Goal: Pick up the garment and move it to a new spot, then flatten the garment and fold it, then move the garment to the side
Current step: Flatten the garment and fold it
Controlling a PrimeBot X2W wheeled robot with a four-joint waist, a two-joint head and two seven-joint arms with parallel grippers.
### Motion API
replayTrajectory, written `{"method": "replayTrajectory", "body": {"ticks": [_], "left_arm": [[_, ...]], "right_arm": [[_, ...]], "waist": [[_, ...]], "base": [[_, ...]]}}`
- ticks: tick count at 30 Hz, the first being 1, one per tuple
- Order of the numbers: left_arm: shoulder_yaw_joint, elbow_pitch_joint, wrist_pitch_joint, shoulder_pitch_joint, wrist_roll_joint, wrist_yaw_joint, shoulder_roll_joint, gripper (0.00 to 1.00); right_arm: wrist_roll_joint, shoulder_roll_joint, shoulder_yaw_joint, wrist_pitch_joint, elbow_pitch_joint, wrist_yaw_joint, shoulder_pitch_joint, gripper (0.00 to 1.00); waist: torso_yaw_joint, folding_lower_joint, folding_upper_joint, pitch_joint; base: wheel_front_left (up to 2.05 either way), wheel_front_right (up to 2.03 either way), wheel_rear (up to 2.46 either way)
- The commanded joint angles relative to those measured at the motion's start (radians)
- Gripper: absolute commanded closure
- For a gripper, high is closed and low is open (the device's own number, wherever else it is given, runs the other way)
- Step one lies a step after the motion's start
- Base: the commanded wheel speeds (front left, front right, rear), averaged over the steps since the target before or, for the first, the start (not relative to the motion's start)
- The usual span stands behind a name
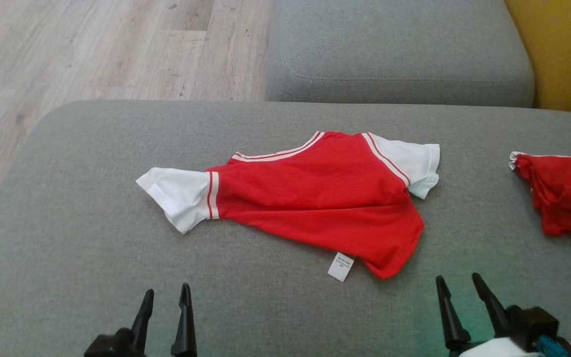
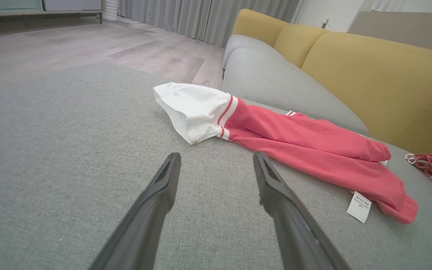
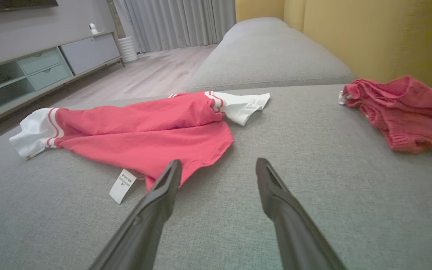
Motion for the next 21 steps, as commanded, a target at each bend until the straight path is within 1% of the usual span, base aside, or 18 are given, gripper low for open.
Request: {"method": "replayTrajectory", "body": {"ticks": [1, 8, 11, 17, 21], "left_arm": [[0.032, -0.035, -0.003, -0.040, 0.011, 0.005, 0.014, 0.00], [0.022, -0.037, 0.004, -0.055, 0.019, 0.007, 0.013, 0.00], [0.020, -0.036, 0.006, -0.063, 0.020, 0.008, 0.012, 0.00], [0.020, -0.031, 0.004, -0.083, 0.023, 0.006, 0.001, 0.00], [0.022, -0.022, 0.001, -0.094, 0.025, 0.002, -0.008, 0.00]], "right_arm": [[-0.015, -0.007, 0.032, 0.001, -0.022, 0.007, -0.061, 0.00], [-0.033, -0.007, 0.029, 0.029, 0.053, 0.007, -0.150, 0.00], [-0.045, -0.007, 0.012, 0.087, 0.125, 0.007, -0.214, 0.00], [-0.027, -0.007, -0.007, 0.231, 0.268, 0.007, -0.326, 0.00], [0.004, -0.007, 0.003, 0.263, 0.340, 0.007, -0.382, 0.00]], "waist": [[0.005, 0.0000, 0.0000, 0.008], [0.033, 0.0000, 0.0000, 0.040], [0.054, 0.0000, 0.0000, 0.057], [0.099, 0.0000, 0.0000, 0.100], [0.123, 0.0000, 0.0000, 0.117]], "base": [[0.00, 0.00, 0.00], [0.00, 0.00, 0.00], [0.00, 0.00, 0.00], [0.00, 0.00, 0.00], [0.00, 0.00, 0.00]]}}
